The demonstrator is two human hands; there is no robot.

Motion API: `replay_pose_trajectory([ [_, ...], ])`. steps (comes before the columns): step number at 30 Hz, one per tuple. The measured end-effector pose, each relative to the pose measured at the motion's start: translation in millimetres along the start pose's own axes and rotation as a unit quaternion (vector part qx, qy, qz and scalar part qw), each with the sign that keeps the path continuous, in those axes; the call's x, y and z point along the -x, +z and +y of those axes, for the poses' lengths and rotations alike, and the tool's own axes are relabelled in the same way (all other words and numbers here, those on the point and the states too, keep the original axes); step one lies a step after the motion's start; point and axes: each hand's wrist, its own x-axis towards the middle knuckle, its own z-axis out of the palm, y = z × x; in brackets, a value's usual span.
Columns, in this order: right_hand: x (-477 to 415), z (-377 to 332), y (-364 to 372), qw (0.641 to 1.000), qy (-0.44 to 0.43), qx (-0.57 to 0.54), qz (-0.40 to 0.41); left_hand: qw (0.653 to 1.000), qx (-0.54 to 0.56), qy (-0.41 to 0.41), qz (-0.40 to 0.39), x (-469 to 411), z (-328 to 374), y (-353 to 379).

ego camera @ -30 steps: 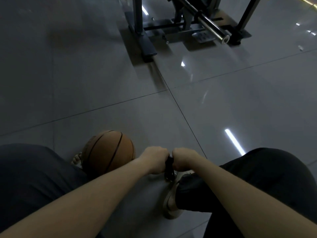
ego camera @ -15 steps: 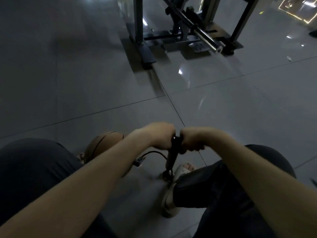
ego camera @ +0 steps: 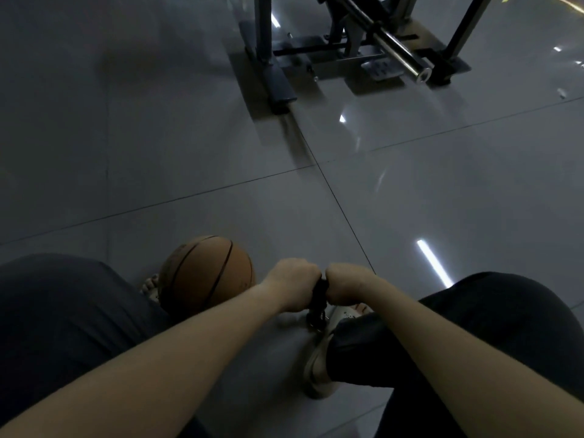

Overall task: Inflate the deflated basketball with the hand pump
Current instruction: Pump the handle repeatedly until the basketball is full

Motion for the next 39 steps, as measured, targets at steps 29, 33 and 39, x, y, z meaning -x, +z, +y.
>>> replay_pose_trajectory([
  [29,14,-6,-35,0.999,0.008,-0.034,-0.008,0.998,0.04,0.01,-0.057,1,-9,-53],
  [33,-4,0,-4,1.0,0.003,-0.023,-0.007,0.998,0.018,0.021,-0.047,-1,-6,-16],
  [39,-16,12,32,1.0,0.015,0.004,-0.01,0.998,0.031,0.02,-0.044,-2,3,36],
])
